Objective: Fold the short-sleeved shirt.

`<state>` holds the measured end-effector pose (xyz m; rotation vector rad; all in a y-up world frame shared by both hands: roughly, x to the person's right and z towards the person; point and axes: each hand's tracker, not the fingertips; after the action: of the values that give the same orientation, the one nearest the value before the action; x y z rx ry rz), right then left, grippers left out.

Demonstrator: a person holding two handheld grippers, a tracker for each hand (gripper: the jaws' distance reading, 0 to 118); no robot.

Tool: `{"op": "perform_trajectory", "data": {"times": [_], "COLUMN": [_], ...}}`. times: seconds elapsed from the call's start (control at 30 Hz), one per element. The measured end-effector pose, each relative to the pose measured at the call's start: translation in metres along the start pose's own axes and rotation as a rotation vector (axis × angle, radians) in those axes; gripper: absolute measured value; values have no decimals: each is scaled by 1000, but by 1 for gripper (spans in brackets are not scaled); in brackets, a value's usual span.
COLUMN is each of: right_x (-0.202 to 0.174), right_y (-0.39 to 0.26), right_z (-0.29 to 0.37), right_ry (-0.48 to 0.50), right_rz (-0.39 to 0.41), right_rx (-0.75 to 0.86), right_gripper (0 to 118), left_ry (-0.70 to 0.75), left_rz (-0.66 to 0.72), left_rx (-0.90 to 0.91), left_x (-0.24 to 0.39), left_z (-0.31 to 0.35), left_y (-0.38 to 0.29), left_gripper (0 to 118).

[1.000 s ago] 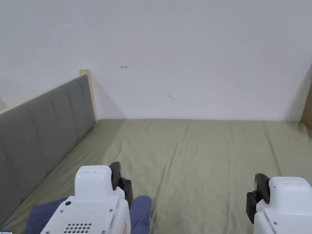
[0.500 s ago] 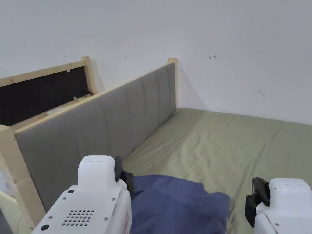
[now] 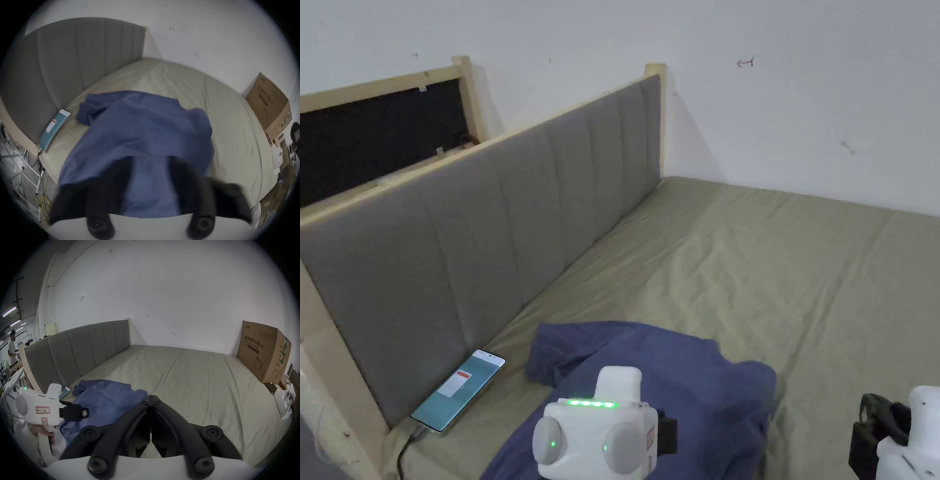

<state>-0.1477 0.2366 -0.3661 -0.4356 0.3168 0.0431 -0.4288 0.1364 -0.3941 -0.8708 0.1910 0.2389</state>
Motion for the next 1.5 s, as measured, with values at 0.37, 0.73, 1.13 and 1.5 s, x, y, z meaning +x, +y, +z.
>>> {"op": "perform_trajectory", "data": {"times": [0.37, 0.73, 1.13, 1.5], "right_x": [27, 59, 123, 212], "right_y": [-19, -32, -17, -13], "right_z": [-17, -22, 18, 98], "right_ry": [-69, -119, -246, -527], "right_rz": [-41, -149, -262, -352], "right_rx": [-108, -160, -85, 20], "right_gripper": [0, 0, 0, 0], "left_ry": [46, -29, -323, -781], "left_rz": [-145, 87, 116, -398], "left_rx": [-219, -213, -31, 76], "left_x": [45, 20, 106, 380], "left_z": [-97, -79, -13, 73], "left_y": [-1, 18, 106, 104], "left_gripper": [93, 3, 3, 3]}}
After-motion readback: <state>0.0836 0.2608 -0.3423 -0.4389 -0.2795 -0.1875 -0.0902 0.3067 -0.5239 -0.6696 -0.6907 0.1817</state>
